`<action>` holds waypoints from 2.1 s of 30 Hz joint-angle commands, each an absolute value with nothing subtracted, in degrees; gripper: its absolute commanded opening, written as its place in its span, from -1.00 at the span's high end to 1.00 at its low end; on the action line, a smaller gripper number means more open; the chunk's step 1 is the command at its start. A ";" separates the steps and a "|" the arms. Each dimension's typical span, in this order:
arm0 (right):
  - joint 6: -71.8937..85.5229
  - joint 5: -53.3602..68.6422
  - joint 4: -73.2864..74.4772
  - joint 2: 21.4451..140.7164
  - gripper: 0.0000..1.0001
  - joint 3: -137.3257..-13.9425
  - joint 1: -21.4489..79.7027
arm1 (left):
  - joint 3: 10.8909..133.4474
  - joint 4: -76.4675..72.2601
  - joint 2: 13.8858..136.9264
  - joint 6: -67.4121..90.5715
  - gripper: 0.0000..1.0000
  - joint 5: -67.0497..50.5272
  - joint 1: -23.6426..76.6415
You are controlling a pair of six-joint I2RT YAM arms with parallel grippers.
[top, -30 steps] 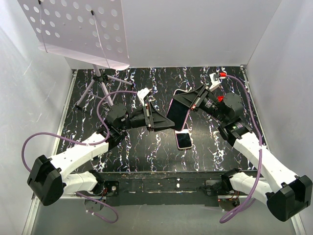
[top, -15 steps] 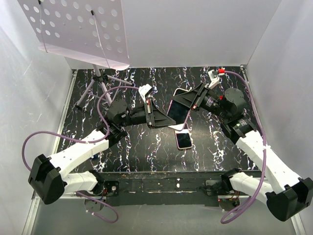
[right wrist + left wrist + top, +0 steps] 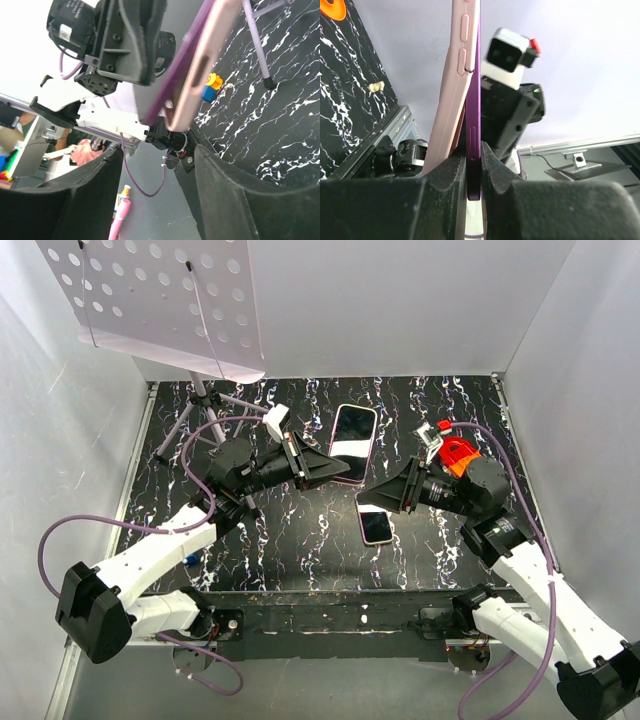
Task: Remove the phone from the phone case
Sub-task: Remove the phone case from the phone, then place the phone at the center of the board.
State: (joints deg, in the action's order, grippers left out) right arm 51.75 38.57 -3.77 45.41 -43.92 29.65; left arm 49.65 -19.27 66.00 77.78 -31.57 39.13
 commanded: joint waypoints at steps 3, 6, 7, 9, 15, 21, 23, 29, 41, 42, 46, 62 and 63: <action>62.14 36.75 -24.26 47.55 -0.08 -37.79 31.37 | 49.22 -27.06 63.28 85.16 1.00 -28.30 38.85; 61.00 32.97 -22.41 46.58 -0.04 -38.06 31.64 | 48.60 -27.34 62.76 86.22 1.00 -27.43 38.85; 61.26 32.61 -23.80 46.50 -0.03 -37.80 31.73 | 48.60 -27.07 62.58 86.13 1.00 -27.33 38.85; 62.22 31.47 -25.40 46.32 -0.01 -37.27 31.82 | 48.52 -26.89 62.40 85.87 1.00 -27.25 38.76; 63.10 28.58 -24.96 46.32 0.05 -37.62 31.90 | 48.16 -27.24 62.58 85.87 1.00 -26.90 38.85; 63.20 25.93 -24.26 48.25 0.38 -39.11 31.90 | 48.16 -27.95 62.32 86.13 1.00 -27.60 38.76; 63.28 25.75 -24.96 49.04 0.41 -39.20 31.99 | 48.16 -27.77 62.23 86.13 1.00 -27.69 38.85; 63.54 24.35 -26.36 51.50 0.28 -40.25 31.99 | 47.37 -28.30 61.96 86.48 1.00 -27.95 38.76; 53.18 -8.42 22.05 55.37 0.97 -45.89 29.45 | 47.37 -27.07 63.19 82.80 1.00 -27.25 38.76; 52.48 -9.13 22.93 55.20 0.97 -44.83 28.57 | 47.55 -26.90 63.63 82.44 1.00 -27.16 38.85; 47.92 -10.81 26.01 52.57 0.97 -43.59 27.07 | 47.90 -26.45 65.91 80.95 1.00 -26.46 38.76; 43.06 -0.36 33.93 32.44 0.97 -45.62 26.89 | 59.05 -22.74 97.87 65.47 1.00 -9.65 31.21; 43.50 1.30 34.01 31.82 0.97 -44.92 26.89 | 60.72 -24.07 101.56 65.04 1.00 -10.80 29.98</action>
